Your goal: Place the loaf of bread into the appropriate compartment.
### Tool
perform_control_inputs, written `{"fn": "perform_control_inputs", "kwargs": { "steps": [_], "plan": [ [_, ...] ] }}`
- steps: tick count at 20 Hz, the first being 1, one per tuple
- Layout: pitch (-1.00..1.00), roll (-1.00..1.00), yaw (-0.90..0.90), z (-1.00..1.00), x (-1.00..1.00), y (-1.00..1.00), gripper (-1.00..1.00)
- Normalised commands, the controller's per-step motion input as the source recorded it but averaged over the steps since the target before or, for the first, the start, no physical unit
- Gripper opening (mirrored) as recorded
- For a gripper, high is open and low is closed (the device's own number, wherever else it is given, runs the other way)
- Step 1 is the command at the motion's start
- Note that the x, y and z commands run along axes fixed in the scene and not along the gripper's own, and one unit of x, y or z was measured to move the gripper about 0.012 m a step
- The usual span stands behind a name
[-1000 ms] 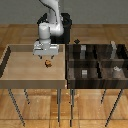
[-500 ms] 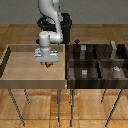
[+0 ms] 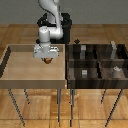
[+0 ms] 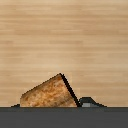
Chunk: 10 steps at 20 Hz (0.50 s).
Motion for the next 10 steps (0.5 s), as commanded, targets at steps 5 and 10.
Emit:
{"fn": "perform_control_inputs", "kwargs": {
  "steps": [5,10],
  "plan": [
    [0.0,0.0,0.0,1.0,0.0,0.0,-1.0],
    [0.0,0.0,0.0,1.0,0.0,0.2,-1.0]
  ]
}}
